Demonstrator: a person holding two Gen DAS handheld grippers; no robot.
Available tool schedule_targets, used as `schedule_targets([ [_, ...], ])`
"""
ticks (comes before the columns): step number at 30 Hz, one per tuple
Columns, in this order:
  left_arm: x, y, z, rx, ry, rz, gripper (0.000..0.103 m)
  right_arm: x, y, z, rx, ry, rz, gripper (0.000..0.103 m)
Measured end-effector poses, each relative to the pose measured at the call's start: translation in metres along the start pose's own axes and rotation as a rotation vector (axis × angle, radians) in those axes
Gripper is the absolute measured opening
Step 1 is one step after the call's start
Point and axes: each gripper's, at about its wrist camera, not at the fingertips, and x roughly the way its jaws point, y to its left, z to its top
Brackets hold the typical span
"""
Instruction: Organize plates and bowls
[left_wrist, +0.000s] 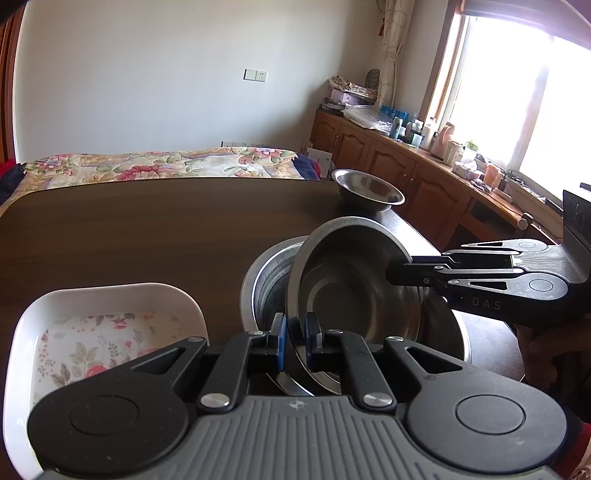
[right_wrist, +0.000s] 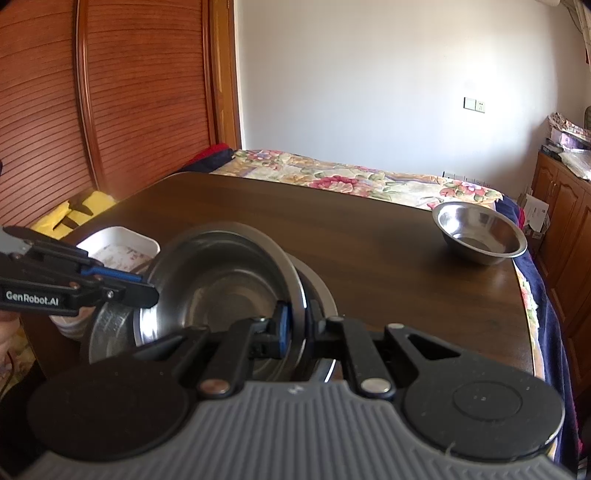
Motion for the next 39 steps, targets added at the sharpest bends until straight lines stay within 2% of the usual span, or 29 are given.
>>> schedule_targets([
  [13,-0.002,-0.003,-0.002,0.01,-0.007,0.011,0.01,0.001,0.011,0.0,-0.13,0.001,-0.032,0.014],
  [17,-0.004,-0.002,0.0,0.005,-0.017,0.014,0.017,0.001,0.014,0.0,-0.163,0.008,-0.036,0.014],
  [26,-0.003,-0.007,-0.004,0.028,-0.02,0.026,0.017,0.006,0.023,-0.005,-0.221,0.032,-0.044,0.014],
  [39,-0.001,-0.012,0.008,0.041,-0.036,0.034,0.017,-0.001,0.012,0.006,-0.158,-0.038,-0.044,0.016],
])
